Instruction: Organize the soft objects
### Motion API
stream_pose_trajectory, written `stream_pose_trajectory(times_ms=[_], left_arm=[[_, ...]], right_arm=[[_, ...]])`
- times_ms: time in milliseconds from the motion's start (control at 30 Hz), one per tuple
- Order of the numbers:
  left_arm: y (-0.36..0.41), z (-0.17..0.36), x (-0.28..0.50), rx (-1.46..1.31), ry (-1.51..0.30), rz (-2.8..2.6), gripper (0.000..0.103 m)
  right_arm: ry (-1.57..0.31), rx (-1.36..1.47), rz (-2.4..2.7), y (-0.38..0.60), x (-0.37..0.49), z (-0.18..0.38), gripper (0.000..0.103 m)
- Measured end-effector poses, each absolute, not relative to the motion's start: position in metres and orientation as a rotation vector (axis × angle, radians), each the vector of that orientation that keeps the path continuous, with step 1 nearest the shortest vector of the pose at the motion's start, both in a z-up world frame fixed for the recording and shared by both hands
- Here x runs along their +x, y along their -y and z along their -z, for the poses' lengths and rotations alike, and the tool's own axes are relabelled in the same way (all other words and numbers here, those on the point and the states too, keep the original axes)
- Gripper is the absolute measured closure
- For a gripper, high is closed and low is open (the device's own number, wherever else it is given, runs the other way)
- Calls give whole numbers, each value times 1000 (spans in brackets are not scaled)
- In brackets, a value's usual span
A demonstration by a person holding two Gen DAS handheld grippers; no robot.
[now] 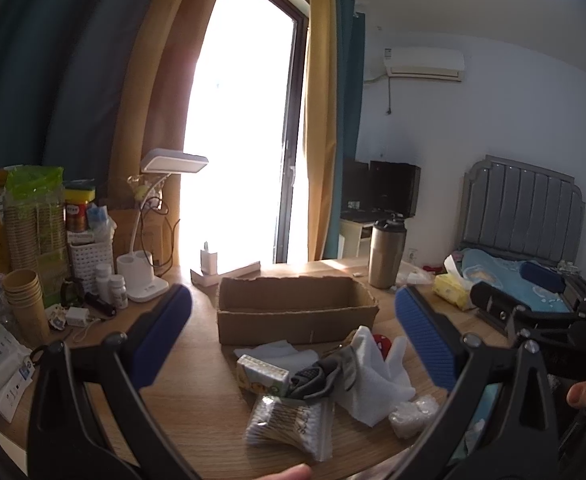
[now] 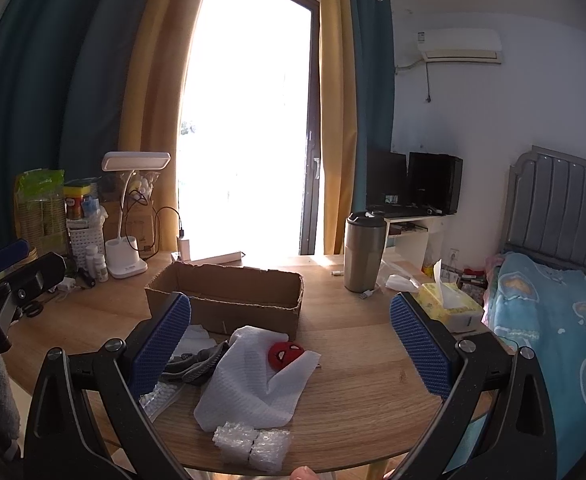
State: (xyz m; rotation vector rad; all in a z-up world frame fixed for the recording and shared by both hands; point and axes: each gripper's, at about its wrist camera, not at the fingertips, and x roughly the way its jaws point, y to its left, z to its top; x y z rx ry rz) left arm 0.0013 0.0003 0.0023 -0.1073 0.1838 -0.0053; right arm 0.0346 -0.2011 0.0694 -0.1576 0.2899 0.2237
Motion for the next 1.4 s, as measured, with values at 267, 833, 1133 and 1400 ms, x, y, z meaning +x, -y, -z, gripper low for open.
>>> stream_pose_trajectory(times_ms=[267,833,1133,1400], left_arm=[[-1,-3,-1,-112,-180,8,0],[-1,-1,0,-110,-182,5,0],[-1,0,-1,-111,-183,4,0],[-2,0,-1,-110,-183,4,0]], right_arm=[[-291,-155,-228,202,34,-70,1],[-293,-154,-235,201,32,-72,1],[-292,-153,-237,201,31,-73,1],[-294,-154,-238,200,32,-73,1]])
